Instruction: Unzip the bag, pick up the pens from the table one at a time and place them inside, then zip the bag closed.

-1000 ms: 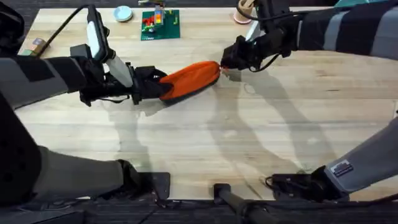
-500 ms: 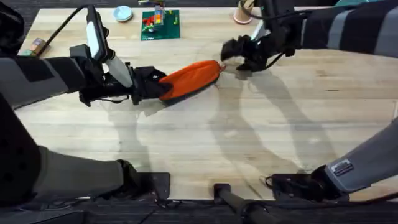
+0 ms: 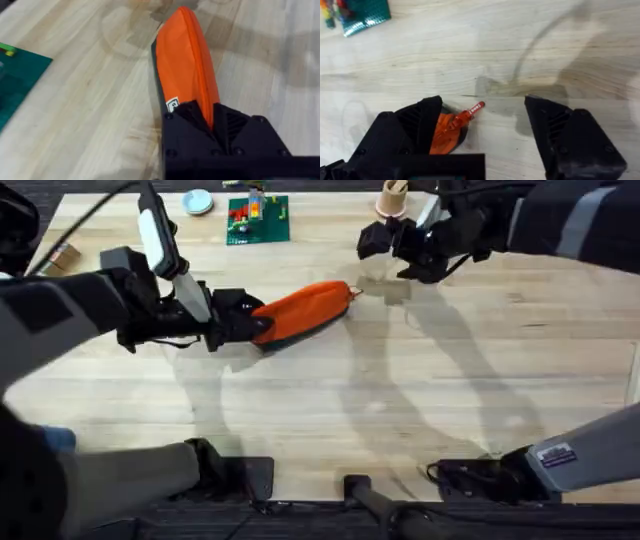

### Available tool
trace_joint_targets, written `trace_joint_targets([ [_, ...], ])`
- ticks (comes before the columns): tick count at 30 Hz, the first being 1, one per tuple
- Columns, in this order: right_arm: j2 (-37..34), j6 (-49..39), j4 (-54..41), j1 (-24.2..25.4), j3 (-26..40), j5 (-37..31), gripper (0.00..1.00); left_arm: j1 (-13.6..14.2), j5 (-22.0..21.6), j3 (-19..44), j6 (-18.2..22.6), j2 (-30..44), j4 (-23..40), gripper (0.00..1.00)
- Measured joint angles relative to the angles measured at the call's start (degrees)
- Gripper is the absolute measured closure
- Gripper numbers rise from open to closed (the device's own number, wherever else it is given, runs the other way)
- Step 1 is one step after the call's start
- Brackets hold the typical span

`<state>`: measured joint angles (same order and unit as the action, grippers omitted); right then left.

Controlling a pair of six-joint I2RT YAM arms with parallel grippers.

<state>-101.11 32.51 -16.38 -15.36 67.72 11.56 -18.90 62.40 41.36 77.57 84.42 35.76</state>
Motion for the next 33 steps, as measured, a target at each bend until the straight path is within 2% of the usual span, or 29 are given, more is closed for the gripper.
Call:
trace_joint_targets([
  [2, 0.79, -0.26, -0.02, -0.19, 0.00, -0.01, 0.005, 0.00, -0.97, 0.04, -0.21, -2.39, 0.49, 0.752],
  [6, 2.72, -2.31, -0.02, -0.96, 0.00, -0.05, 0.005, 0.00, -2.79, 1.08, -3.47, -7.07, 0.46, 0.104],
  [7, 3.17, -2.65, -0.01, -1.11, 0.00, -0.04, 0.005, 0.00, -3.44, 1.28, -4.85, -7.84, 0.50, 0.038],
  [13, 6.07, -4.12, -0.04, -1.50, 0.00, -0.07, 0.005, 0.00, -8.13, 1.57, -11.92, -11.90, 3.00, 0.006],
  [21, 12.09, -9.98, -1.50, -1.50, 0.00, -0.23, 0.005, 0.00, -19.26, 6.89, -22.61, -22.22, 15.42, 0.006],
  [28, 17.61, -17.66, -9.32, -1.50, 0.00, -0.25, 0.004, 0.00, -30.43, 13.37, -34.56, -30.94, 27.84, 0.006],
  [33, 20.14, -20.72, -14.85, -1.50, 0.00, -0.27, 0.005, 0.00, -36.71, 16.79, -41.69, -34.65, 34.37, 0.006],
])
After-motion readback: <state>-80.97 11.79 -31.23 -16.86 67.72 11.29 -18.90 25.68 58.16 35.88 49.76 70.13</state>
